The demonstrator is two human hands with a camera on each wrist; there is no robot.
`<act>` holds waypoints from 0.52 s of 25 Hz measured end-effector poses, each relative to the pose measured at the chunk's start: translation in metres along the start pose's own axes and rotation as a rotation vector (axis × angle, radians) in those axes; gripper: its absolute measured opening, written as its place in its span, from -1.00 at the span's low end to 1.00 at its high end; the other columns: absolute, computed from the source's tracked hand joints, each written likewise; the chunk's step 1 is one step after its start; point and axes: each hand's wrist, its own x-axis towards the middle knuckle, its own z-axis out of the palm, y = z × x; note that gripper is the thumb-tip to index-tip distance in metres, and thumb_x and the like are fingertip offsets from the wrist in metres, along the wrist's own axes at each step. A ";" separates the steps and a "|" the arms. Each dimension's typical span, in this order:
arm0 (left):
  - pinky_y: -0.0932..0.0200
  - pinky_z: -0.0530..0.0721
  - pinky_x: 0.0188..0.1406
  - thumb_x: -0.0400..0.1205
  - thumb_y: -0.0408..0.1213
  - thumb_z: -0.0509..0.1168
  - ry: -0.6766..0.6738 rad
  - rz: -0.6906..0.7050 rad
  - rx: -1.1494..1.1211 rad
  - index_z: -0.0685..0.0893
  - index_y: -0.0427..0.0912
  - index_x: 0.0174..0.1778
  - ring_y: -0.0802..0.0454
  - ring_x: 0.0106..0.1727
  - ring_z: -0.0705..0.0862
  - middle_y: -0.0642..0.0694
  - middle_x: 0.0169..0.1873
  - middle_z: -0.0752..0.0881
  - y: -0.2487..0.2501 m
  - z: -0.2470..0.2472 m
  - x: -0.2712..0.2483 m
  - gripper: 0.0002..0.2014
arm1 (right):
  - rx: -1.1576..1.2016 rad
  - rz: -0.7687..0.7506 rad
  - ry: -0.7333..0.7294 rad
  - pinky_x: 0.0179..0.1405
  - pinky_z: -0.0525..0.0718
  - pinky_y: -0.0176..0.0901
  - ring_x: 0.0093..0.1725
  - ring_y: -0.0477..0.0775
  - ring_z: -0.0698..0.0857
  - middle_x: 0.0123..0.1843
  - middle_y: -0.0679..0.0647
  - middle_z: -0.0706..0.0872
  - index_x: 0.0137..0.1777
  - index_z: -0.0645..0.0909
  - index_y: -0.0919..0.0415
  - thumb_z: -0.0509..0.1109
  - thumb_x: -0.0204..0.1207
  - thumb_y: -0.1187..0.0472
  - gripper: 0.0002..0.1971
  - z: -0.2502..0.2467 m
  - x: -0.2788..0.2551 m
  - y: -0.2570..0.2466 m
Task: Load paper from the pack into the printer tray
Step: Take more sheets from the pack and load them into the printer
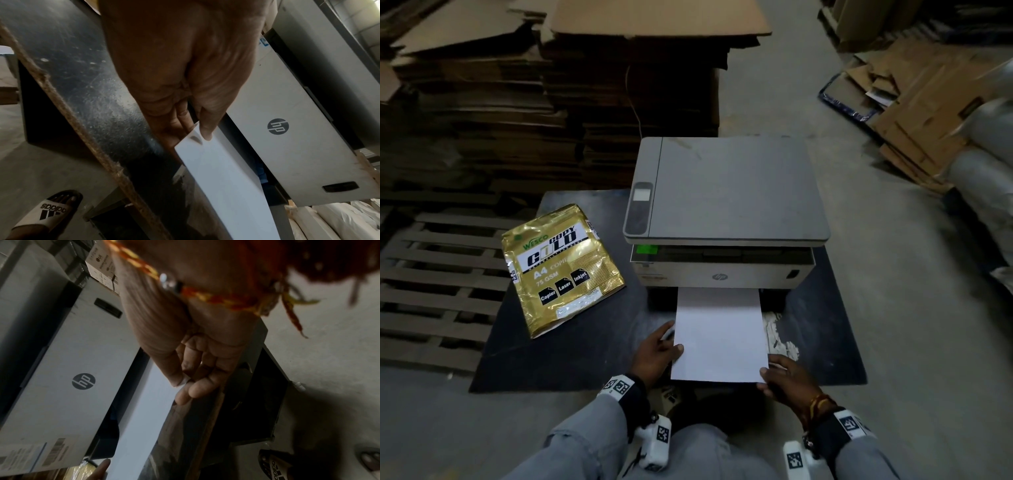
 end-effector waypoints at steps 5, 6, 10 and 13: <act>0.08 0.85 -0.29 0.63 -0.57 0.46 -0.113 -0.092 -0.102 0.59 0.12 0.46 -0.07 -0.15 0.88 -0.44 0.02 0.86 0.009 -0.001 0.005 -0.41 | -0.007 -0.012 0.081 -0.46 0.73 -0.23 -0.38 0.05 0.79 -0.12 0.14 0.87 0.18 0.69 0.28 0.42 0.58 0.47 -0.78 0.010 0.028 -0.019; 0.00 0.87 -0.29 0.60 -0.52 0.52 -0.135 -0.117 -0.097 0.52 0.20 0.52 -0.24 -0.10 0.88 -0.35 0.08 0.89 0.008 -0.001 0.007 -0.32 | -0.002 -0.012 0.098 -0.49 0.72 -0.23 -0.38 0.07 0.77 -0.11 0.18 0.84 0.19 0.69 0.31 0.41 0.58 0.48 -0.78 0.012 0.033 -0.024; -0.17 0.88 -0.14 0.43 -0.42 0.65 -0.126 -0.101 0.032 0.27 0.64 0.60 -0.44 0.02 0.90 -0.27 0.08 0.90 0.005 -0.007 0.019 0.08 | 0.019 -0.033 0.105 -0.55 0.66 -0.23 -0.30 0.19 0.66 -0.16 0.33 0.75 0.19 0.66 0.40 0.38 0.60 0.50 -0.81 0.023 0.052 -0.046; -0.11 0.88 -0.21 0.53 -0.49 0.52 -0.131 -0.046 0.116 0.23 0.56 0.65 -0.15 -0.24 0.88 -0.19 -0.24 0.88 0.007 -0.009 0.029 0.01 | 0.007 -0.059 0.126 -0.51 0.67 -0.18 -0.26 0.24 0.69 -0.15 0.34 0.75 0.19 0.64 0.42 0.40 0.59 0.49 -0.81 0.029 0.065 -0.058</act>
